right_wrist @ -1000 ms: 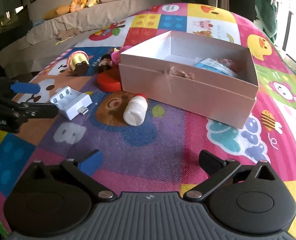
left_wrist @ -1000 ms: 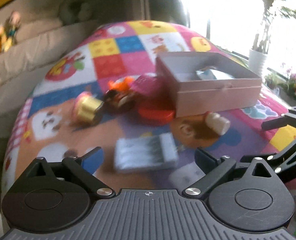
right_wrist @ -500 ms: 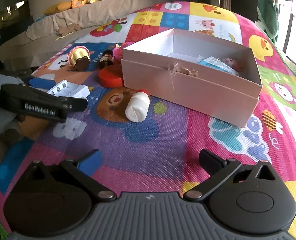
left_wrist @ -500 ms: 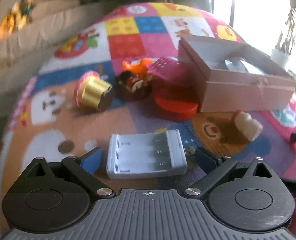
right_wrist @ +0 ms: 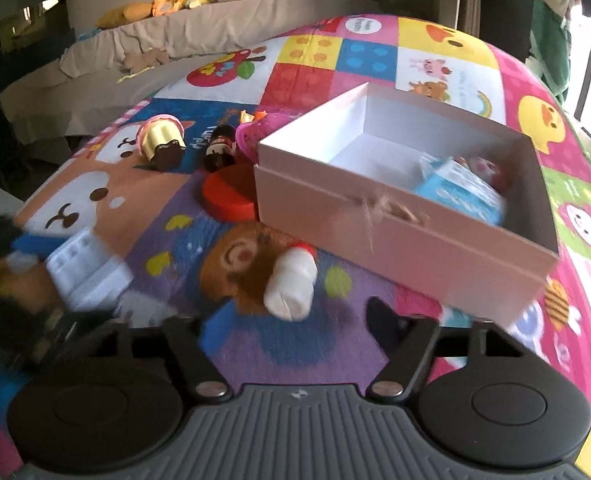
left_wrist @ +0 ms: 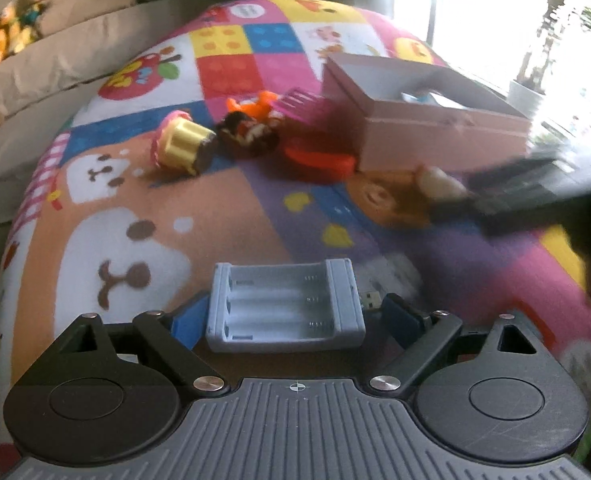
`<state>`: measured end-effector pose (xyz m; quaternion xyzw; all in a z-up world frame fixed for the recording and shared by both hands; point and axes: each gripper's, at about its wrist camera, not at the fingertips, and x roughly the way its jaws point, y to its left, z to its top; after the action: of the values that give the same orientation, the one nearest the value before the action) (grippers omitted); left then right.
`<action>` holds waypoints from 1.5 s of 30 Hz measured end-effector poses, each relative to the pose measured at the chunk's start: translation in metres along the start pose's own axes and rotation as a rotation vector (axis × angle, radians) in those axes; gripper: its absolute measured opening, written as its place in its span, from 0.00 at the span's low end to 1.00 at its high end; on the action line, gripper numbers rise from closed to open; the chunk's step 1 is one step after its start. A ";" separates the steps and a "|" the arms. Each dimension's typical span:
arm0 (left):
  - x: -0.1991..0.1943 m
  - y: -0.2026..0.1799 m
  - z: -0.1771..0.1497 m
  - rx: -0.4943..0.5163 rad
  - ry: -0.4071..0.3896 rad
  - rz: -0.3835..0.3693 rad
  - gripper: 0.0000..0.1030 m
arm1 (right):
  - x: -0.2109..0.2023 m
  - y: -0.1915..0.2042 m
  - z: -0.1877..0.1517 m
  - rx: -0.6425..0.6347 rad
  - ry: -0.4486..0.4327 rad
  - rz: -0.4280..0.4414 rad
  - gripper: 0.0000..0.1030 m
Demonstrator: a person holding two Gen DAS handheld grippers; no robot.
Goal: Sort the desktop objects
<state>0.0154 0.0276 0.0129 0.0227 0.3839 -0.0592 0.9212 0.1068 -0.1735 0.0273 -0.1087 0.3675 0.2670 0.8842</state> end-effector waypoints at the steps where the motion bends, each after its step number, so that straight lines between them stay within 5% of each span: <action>1: -0.002 -0.001 -0.002 0.003 -0.001 -0.004 0.93 | 0.005 0.001 0.003 0.001 0.008 -0.001 0.50; 6: -0.001 0.002 -0.003 -0.026 -0.019 -0.001 0.94 | 0.008 0.005 0.012 0.004 0.037 0.008 0.25; 11: -0.002 0.005 0.004 -0.067 -0.041 -0.008 0.94 | -0.015 0.006 0.001 -0.013 0.051 0.018 0.25; 16: -0.008 0.001 0.003 -0.031 -0.057 -0.005 0.92 | -0.042 -0.001 -0.017 0.008 0.070 0.030 0.25; 19: -0.007 0.001 0.001 -0.023 -0.045 0.022 0.82 | -0.051 -0.003 -0.027 0.022 0.077 0.032 0.25; 28: -0.024 -0.009 0.005 0.019 -0.080 0.015 0.80 | -0.071 -0.005 -0.043 0.045 0.076 0.054 0.25; 29: -0.031 -0.012 0.010 0.027 -0.100 0.004 0.65 | -0.078 -0.008 -0.042 0.047 0.067 0.055 0.25; 30: -0.039 -0.015 0.019 0.037 -0.122 -0.006 0.32 | -0.088 -0.011 -0.038 0.055 0.056 0.058 0.25; 31: -0.048 -0.017 0.033 0.044 -0.142 -0.030 0.27 | -0.101 -0.018 -0.030 0.073 0.034 0.071 0.24; 33: -0.070 -0.020 0.065 0.058 -0.242 -0.090 0.29 | -0.135 -0.032 -0.008 0.105 -0.065 0.095 0.24; 36: -0.085 -0.029 0.107 0.111 -0.368 -0.046 0.29 | -0.185 -0.052 0.025 0.128 -0.269 0.078 0.24; 38: -0.080 -0.030 0.121 0.104 -0.376 -0.033 0.30 | -0.198 -0.061 0.034 0.135 -0.337 0.035 0.24; 40: -0.073 -0.029 0.119 0.100 -0.351 -0.040 0.35 | -0.193 -0.067 0.035 0.146 -0.325 0.019 0.24; 45: -0.059 -0.029 0.078 0.174 -0.250 -0.051 0.73 | -0.156 -0.067 0.009 0.158 -0.194 0.041 0.25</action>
<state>0.0256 -0.0023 0.1097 0.0853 0.2602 -0.1181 0.9545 0.0571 -0.2871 0.1438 -0.0048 0.3023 0.2645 0.9158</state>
